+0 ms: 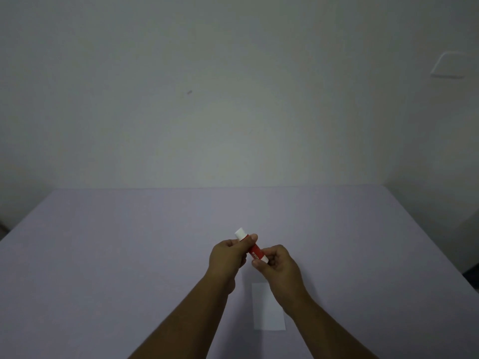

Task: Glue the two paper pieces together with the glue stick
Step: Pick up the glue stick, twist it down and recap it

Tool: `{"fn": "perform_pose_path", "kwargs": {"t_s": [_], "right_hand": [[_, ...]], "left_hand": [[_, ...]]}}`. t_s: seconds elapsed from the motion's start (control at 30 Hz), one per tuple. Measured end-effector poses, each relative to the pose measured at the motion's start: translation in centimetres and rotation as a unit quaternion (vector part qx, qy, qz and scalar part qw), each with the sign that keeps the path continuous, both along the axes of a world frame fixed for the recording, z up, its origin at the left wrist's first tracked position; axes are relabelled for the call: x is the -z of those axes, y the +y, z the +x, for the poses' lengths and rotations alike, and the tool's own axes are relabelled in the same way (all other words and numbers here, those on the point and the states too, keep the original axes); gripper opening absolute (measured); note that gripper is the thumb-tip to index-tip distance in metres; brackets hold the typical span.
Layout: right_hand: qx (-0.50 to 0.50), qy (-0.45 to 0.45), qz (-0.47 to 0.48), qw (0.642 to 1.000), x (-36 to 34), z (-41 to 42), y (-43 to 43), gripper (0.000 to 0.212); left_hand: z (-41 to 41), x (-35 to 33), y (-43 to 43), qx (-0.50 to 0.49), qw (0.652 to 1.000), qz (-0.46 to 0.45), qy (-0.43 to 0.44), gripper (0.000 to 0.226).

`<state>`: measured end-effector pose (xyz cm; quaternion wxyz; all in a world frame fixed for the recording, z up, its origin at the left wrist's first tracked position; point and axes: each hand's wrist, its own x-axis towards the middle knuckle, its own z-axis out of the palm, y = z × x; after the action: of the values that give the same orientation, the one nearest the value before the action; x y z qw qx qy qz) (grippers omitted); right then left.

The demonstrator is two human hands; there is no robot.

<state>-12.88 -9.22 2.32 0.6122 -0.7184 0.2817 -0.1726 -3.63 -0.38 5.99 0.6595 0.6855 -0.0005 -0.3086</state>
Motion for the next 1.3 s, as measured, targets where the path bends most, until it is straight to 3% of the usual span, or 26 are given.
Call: {"fn": "perform_pose_path", "kwargs": {"t_s": [0.1, 0.23, 0.37, 0.47, 0.57, 0.63, 0.73, 0.8, 0.87, 0.97, 1.0, 1.1, 1.2, 1.3], "right_hand": [[-0.009, 0.003, 0.02, 1.0, 0.4, 0.3, -0.1, 0.018], [-0.007, -0.003, 0.075, 0.997, 0.7, 0.4, -0.6, 0.019], [0.023, 0.0, 0.118, 0.993, 2.0, 0.4, -1.4, 0.015], [0.027, 0.013, 0.128, 0.991, 3.0, 0.4, -1.9, 0.013], [0.029, 0.029, 0.126, 0.991, 4.1, 0.3, -2.1, 0.011], [0.028, 0.036, 0.129, 0.991, 4.7, 0.3, -2.2, 0.012], [0.026, 0.047, 0.127, 0.99, 5.2, 0.2, -2.2, 0.017], [0.023, 0.054, 0.129, 0.99, 5.2, 0.2, -2.2, 0.017], [0.015, 0.06, 0.132, 0.989, 5.2, 0.1, -2.2, 0.018], [0.001, 0.071, 0.124, 0.99, 4.9, 0.2, -2.1, 0.013], [-0.002, 0.073, 0.119, 0.99, 4.7, 0.2, -2.1, 0.012], [-0.015, 0.082, 0.107, 0.991, 4.1, 0.3, -1.7, 0.01], [-0.019, 0.092, 0.083, 0.992, 3.7, 0.3, -1.4, 0.006], [-0.005, 0.089, 0.015, 0.996, 3.3, 0.3, -1.2, 0.02]], "left_hand": [[0.2, 0.4, 0.0, 0.011, 1.0, 0.005, 0.015, 0.038], [1.6, 0.9, 1.1, 0.115, 0.987, -0.067, 0.086, 0.051], [4.8, 3.6, 2.2, -0.025, 0.989, -0.117, 0.085, 0.037], [6.7, 7.0, 2.8, -0.005, 0.995, 0.07, -0.071, 0.03], [7.2, 10.3, 2.8, 0.175, 0.919, 0.268, -0.231, 0.039], [6.9, 12.0, 2.4, 0.254, 0.867, 0.301, -0.304, 0.04], [6.3, 13.4, 1.7, 0.259, 0.845, 0.32, -0.342, 0.035], [6.2, 13.7, 1.5, 0.237, 0.85, 0.325, -0.339, 0.031], [6.0, 13.2, 1.3, 0.182, 0.889, 0.297, -0.298, 0.023], [5.8, 11.1, 0.8, 0.059, 0.983, 0.137, -0.11, 0.011], [5.7, 10.3, 0.7, 0.031, 0.996, 0.069, -0.038, 0.014], [5.6, 7.8, 0.4, 0.009, 0.997, -0.058, 0.053, 0.018], [5.1, 6.0, 0.4, 0.022, 0.993, -0.105, 0.047, 0.016], [4.8, 4.6, 0.7, 0.034, 0.993, -0.11, 0.02, 0.018]]}}
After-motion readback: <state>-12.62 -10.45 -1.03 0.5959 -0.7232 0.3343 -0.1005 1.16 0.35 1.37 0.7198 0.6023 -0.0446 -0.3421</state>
